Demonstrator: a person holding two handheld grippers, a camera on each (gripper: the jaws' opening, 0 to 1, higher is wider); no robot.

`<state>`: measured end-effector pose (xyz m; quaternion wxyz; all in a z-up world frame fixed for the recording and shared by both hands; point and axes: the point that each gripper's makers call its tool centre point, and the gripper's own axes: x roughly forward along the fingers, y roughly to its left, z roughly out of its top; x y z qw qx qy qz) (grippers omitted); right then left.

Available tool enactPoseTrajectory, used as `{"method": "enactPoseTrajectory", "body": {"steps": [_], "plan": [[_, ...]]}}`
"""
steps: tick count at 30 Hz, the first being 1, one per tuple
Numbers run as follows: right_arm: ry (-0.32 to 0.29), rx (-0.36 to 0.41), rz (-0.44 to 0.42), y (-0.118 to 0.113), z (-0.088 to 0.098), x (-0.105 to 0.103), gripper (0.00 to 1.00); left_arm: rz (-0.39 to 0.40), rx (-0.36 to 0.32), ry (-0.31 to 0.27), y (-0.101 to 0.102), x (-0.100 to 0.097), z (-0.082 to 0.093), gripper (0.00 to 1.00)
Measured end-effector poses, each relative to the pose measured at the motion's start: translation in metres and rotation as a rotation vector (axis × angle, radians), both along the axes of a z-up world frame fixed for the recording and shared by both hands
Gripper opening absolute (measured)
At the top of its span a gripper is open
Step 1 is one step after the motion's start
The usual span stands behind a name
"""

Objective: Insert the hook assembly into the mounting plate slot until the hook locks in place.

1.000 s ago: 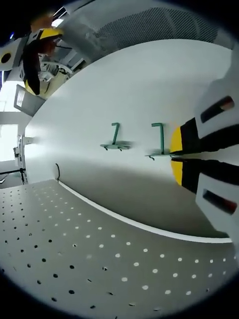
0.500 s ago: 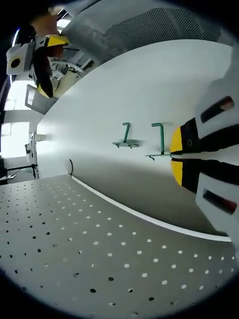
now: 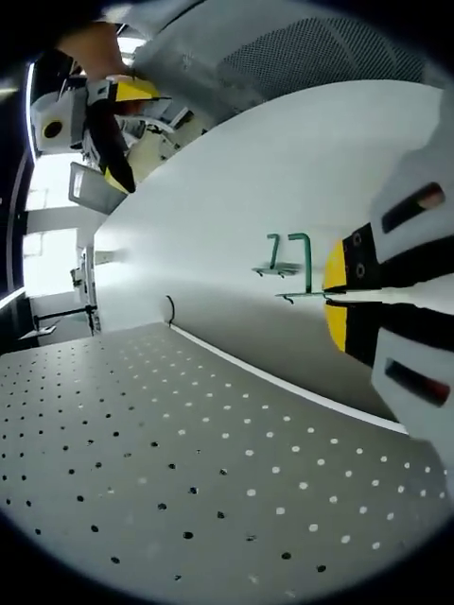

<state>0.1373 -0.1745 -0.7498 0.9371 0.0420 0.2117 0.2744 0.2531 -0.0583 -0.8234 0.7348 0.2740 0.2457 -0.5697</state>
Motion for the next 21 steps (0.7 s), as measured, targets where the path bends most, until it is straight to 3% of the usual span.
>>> {"method": "enactPoseTrajectory", "body": {"steps": [7, 12, 14, 21], "plan": [[-0.011, 0.007, -0.003, 0.000, 0.003, -0.001, 0.63, 0.035, -0.071, -0.024, -0.002, 0.001, 0.022, 0.03], [-0.016, 0.009, 0.001, 0.001, 0.005, -0.001, 0.64, 0.047, -0.103, -0.083, -0.001, 0.003, 0.037, 0.03], [-0.021, 0.008, 0.002, 0.002, 0.007, -0.001, 0.64, 0.071, -0.128, -0.057, 0.000, 0.002, 0.040, 0.03], [-0.031, 0.006, 0.007, 0.002, 0.009, -0.002, 0.64, 0.089, -0.187, -0.081, 0.001, -0.005, 0.056, 0.03]]}}
